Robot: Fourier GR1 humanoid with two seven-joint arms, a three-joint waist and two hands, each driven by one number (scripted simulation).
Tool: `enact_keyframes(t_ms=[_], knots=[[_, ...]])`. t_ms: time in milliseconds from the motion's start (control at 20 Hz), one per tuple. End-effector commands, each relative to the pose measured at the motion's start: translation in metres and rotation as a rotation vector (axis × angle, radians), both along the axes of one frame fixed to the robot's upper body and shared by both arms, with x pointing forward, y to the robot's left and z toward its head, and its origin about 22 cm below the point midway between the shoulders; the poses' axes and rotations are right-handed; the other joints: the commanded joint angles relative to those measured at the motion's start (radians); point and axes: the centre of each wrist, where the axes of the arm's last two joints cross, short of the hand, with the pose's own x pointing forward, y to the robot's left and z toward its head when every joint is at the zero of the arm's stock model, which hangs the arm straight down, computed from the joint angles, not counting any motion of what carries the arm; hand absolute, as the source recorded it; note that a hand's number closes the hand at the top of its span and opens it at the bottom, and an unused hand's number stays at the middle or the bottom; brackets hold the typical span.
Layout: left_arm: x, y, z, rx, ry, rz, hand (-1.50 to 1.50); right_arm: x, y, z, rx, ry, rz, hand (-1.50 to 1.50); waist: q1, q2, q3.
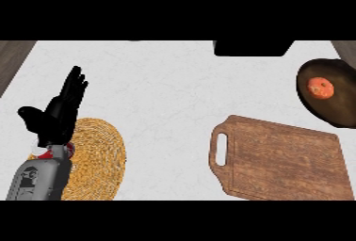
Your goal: Pick the squash from the cutting board and place it in the pan
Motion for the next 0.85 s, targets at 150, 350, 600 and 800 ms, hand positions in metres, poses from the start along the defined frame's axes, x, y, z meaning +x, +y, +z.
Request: enact_keyframes(t_ms=[150, 350, 600, 800], knots=[[0.004, 0.012, -0.001, -0.006, 0.022, 0.028, 0.00, -0.072, -0.046, 0.003, 0.039, -0.069, 0.101, -1.50, -0.026, -0.009, -0.004], [-0.011, 0.016, -0.004, -0.002, 0.029, 0.016, 0.00, -0.094, -0.055, 0.004, 0.053, -0.078, 0.091, -1.50, -0.029, -0.015, -0.006], [-0.010, 0.028, 0.001, 0.004, 0.009, 0.034, 0.00, -0.111, -0.053, -0.006, 0.054, -0.015, 0.126, -1.50, -0.034, -0.015, -0.007], [-0.007, 0.016, 0.002, 0.000, 0.013, 0.034, 0.00, -0.116, -0.045, -0.005, -0.025, 0.029, 0.116, -1.50, -0.032, -0.015, -0.007]])
